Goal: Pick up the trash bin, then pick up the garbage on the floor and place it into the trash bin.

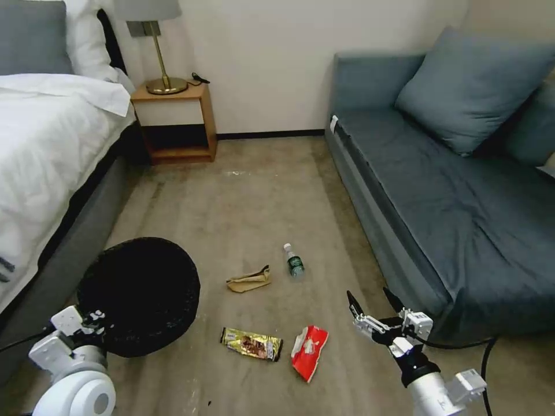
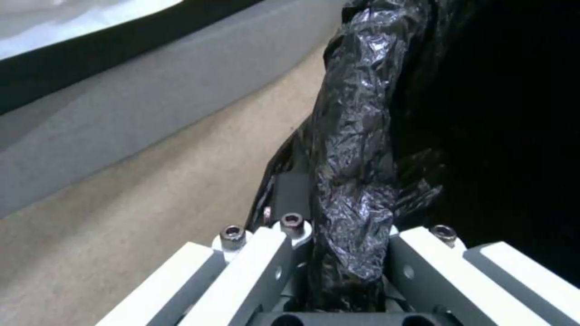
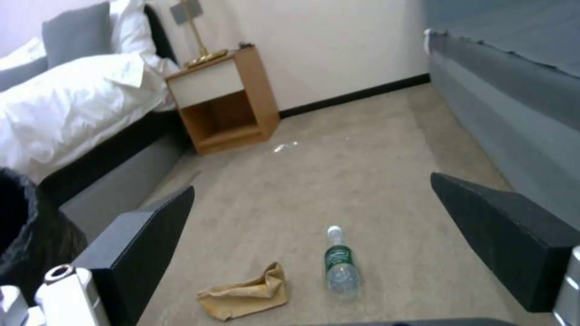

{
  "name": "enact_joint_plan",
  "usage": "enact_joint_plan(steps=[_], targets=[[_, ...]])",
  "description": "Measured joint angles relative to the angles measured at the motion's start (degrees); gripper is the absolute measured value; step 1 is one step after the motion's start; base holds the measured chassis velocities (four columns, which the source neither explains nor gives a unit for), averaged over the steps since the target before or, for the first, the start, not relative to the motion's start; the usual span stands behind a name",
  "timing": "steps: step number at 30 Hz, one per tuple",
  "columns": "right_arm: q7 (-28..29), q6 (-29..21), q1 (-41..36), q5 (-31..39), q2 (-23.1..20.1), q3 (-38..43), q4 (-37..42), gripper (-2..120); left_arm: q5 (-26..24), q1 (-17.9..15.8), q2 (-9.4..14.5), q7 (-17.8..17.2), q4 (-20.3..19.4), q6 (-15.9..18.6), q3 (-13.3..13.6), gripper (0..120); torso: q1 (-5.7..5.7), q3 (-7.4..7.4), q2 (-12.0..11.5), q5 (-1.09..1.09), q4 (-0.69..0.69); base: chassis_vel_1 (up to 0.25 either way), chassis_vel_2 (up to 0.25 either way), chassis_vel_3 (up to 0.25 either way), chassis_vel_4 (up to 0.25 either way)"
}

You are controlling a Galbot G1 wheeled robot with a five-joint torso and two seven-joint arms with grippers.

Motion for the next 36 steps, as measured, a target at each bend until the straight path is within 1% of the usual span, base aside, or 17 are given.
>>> enact_joint_plan(steps=[4, 5, 7, 8, 11, 12, 15, 16, 18, 19, 21, 23, 24, 27, 28, 32, 36], targets=[[0.0, -0.73, 0.97, 0.32, -1.28, -0.03, -0.38, 100, 0.11, 0.05, -0.03, 0.0, -0.08, -0.01, -0.12, 3, 0.0, 0.0, 0.0, -0.01, 0.0, -0.014, 0.01, 0.007, -0.015], [-0.01, -1.58, 2.32, 0.87, -2.86, -0.25, -1.05, 100, 0.18, 0.15, -0.1, 0.0, -0.21, -0.01, -0.26, 3, 0.0, 0.0, 0.0, -0.01, 0.0, 0.0, 0.0, 0.0, 0.0], [-0.04, -3.16, 8.03, 3.11, -9.1, -2.76, -5.13, 100, 0.05, 0.75, -0.25, 0.0, -1.25, -0.01, -0.18, 3, 0.0, -0.01, 0.0, 0.0, 0.01, 0.0, 0.0, 0.0, 0.0], [-0.04, -3.16, 8.03, 3.11, -9.1, -2.76, -5.13, 100, 0.05, 0.75, -0.25, 0.0, -1.25, -0.01, -0.18, 3, 0.0, -0.01, 0.0, 0.0, 0.01, 0.0, 0.0, 0.0, 0.0], [-0.07, -4.24, 17.14, 3.75, -15.97, -7.86, -13.05, 100, 0.84, 1.42, -0.34, 0.01, -2.26, 0.02, 0.19, 3, 0.0, 0.0, 0.0, 0.0, 0.01, 0.0, 0.0, 0.0, 0.0], [-0.07, -4.24, 17.14, 3.75, -15.97, -7.86, -13.05, 100, 0.84, 1.42, -0.34, 0.01, -2.26, 0.02, 0.19, 3, 0.0, 0.0, 0.0, 0.0, 0.01, 0.0, 0.0, 0.0, 0.0], [-0.15, -5.23, 25.89, 5.72, -19.64, -15.37, -20.65, 100, 1.79, 2.0, -0.26, 0.12, -2.53, -0.15, 0.14, 3, 0.0, 0.0, 0.0, 0.0, 0.0, 0.0, 0.0, 0.0, 0.0], [-0.15, -5.23, 25.89, 5.72, -19.64, -15.37, -20.65, 100, 1.79, 2.0, -0.26, 0.12, -2.53, -0.15, 0.14, 3, 0.0, 0.0, 0.0, 0.0, 0.0, 0.0, 0.0, 0.0, 0.0], [-0.13, -5.69, 33.43, 6.11, -20.29, -21.65, -26.24, 100, 2.87, 2.21, -0.22, 0.31, -2.03, -0.68, 0.08, 3, 0.0, 0.0, 0.0, 0.01, 0.0, 0.0, 0.0, 0.0, 0.0], [-0.13, -5.69, 33.43, 6.11, -20.29, -21.65, -26.24, 100, 2.87, 2.21, -0.22, 0.31, -2.03, -0.68, 0.08, 3, 0.0, 0.0, 0.0, 0.01, 0.0, 0.0, 0.0, 0.0, 0.0], [-0.03, -5.94, 37.79, 6.18, -20.05, -25.32, -29.47, 100, 3.46, 2.25, -0.22, 0.37, -1.39, -1.04, 0.07, 3, 0.0, 0.0, 0.0, -0.02, 0.02, 0.0, 0.0, 0.0, 0.0], [0.0, -6.19, 46.55, 6.04, -17.49, -34.32, -37.82, 100, 4.63, 2.16, -0.26, 0.46, 0.22, -1.83, 0.02, 3, 0.0, 0.01, -0.01, -0.02, 0.01, 0.0, 0.0, 0.0, 0.0], [0.0, -6.19, 46.55, 6.04, -17.49, -34.32, -37.82, 100, 4.63, 2.16, -0.26, 0.46, 0.22, -1.83, 0.02, 3, 0.0, 0.01, -0.01, -0.02, 0.01, 0.0, 0.0, 0.0, 0.0], [0.03, -6.16, 54.26, 3.85, -12.65, -42.94, -47.29, 100, 5.51, 1.99, -0.65, 0.52, 1.11, -2.44, -0.44, 3, 0.0, 0.01, -0.01, -0.01, 0.02, 0.0, 0.0, 0.0, 0.0], [0.03, -6.16, 54.26, 3.85, -12.65, -42.94, -47.29, 100, 5.51, 1.99, -0.65, 0.52, 1.11, -2.44, -0.44, 3, 0.0, 0.01, -0.01, -0.01, 0.02, 0.0, 0.0, 0.0, 0.0], [-0.41, -5.8, 58.71, 1.64, -8.78, -49.09, -53.42, 100, 5.96, 2.4, -0.83, 0.53, 1.13, -3.14, -0.91, 3, 0.0, 0.0, -0.01, -0.02, 0.02, 0.0, 0.0, 0.0, 0.0], [-1.73, -5.12, 62.77, -0.68, -4.38, -57.88, -61.47, 100, 8.2, 3.5, -0.98, 0.54, 0.62, -4.55, -0.91, 3, 0.0, 0.0, -0.01, -0.02, 0.02, 0.0, 0.0, 0.0, 0.0]])
